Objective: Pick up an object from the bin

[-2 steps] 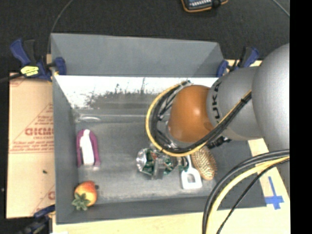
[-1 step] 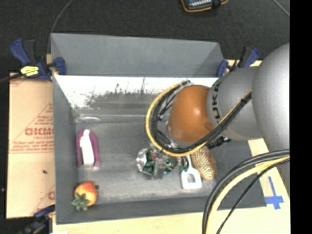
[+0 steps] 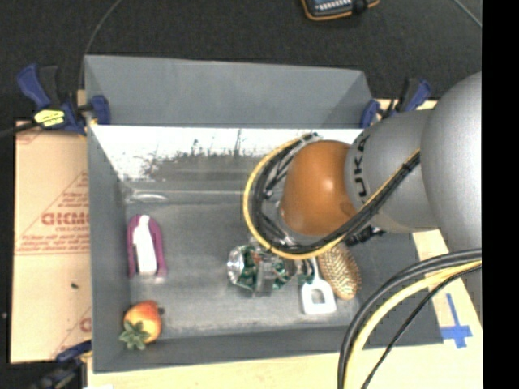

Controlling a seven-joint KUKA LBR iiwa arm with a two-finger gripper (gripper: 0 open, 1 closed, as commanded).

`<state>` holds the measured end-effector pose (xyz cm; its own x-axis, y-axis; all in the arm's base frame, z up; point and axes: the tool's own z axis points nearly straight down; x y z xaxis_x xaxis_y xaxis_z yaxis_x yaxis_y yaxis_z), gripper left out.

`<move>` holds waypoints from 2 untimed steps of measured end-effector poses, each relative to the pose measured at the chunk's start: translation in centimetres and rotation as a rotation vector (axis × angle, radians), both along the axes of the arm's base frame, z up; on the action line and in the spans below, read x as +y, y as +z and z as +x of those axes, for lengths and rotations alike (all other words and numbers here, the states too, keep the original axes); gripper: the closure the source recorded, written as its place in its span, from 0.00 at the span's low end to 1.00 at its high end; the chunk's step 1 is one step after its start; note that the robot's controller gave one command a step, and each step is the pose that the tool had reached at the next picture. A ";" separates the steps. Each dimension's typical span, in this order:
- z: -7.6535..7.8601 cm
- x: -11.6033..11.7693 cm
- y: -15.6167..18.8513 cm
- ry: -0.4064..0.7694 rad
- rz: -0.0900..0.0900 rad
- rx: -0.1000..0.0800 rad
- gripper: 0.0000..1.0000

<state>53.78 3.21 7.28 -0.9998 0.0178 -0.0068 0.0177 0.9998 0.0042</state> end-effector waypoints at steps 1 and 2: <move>-0.3 0.0 1.9 -0.001 -0.001 0.012 1.00; 0.0 0.0 5.9 -0.002 0.000 -0.001 1.00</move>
Offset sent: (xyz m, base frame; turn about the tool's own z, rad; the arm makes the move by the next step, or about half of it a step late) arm -0.0021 -0.0001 0.0395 0.0006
